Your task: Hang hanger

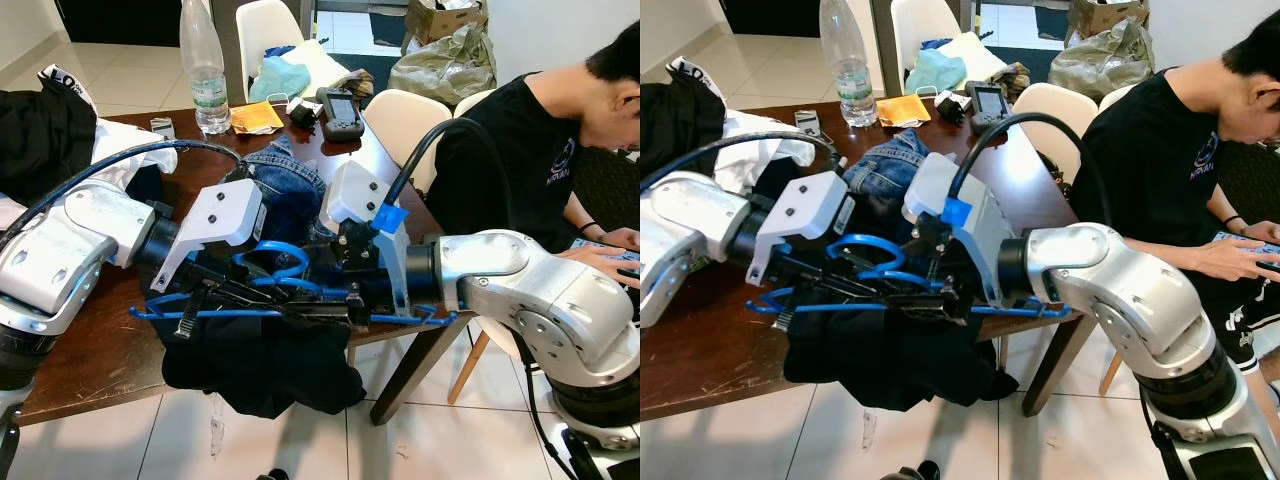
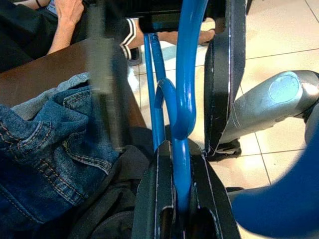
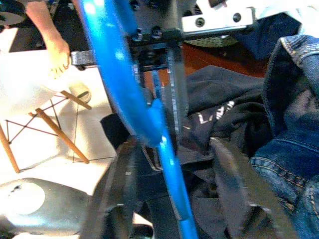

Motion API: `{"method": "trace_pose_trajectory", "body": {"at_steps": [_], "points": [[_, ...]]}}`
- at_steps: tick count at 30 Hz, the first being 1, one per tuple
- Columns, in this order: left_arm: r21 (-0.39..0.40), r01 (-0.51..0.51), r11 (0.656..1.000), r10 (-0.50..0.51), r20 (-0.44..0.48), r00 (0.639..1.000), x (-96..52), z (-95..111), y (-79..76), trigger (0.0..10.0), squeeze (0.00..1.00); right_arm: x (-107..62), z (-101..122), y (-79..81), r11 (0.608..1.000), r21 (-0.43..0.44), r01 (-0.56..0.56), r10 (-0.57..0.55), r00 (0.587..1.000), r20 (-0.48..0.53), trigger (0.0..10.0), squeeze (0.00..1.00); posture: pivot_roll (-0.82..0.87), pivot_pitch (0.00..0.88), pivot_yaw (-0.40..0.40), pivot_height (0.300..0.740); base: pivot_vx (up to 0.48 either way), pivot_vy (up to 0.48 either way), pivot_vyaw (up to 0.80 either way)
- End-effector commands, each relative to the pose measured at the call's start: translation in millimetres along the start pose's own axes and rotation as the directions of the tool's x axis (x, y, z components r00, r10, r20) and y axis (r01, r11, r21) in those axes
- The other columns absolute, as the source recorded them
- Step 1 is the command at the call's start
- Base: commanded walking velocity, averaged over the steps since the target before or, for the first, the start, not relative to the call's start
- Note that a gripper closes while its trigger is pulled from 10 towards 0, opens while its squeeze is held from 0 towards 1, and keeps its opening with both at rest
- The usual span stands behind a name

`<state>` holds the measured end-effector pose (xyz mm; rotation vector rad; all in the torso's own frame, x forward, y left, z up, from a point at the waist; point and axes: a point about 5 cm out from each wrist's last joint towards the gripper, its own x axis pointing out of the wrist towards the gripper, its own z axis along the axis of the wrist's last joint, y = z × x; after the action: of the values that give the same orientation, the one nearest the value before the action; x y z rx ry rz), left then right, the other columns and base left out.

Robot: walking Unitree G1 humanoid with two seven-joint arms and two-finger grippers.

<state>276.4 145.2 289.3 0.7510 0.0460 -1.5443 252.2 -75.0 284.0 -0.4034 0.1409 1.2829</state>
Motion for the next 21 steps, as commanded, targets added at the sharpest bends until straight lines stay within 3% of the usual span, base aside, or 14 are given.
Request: {"method": "trace_pose_trajectory", "body": {"at_steps": [1,18,21], "points": [[0.019,0.048,0.999,-0.048,0.014,0.999,6.6,1,-4.5,10.0,0.00,-0.7,-3,0.7,1.000,-0.001,0.008,-0.008,1.000,-0.018,0.0,0.00,0.08,0.135,0.010,0.740,0.000,0.000,0.00],[0.055,0.065,0.996,-0.065,-0.014,0.998,0.6,3,-4.1,10.0,0.00,-6.1,-13,1.4,0.999,-0.052,0.000,-0.005,0.996,-0.091,0.0,0.00,0.08,0.136,0.013,0.740,0.000,0.000,0.00],[0.062,0.068,0.996,-0.068,0.000,0.998,1.6,7,-4.7,10.0,0.00,-5.6,-15,-4.5,0.997,-0.055,0.048,-0.053,0.994,-0.100,0.0,0.00,0.08,0.135,0.014,0.740,0.000,0.000,0.00]]}}
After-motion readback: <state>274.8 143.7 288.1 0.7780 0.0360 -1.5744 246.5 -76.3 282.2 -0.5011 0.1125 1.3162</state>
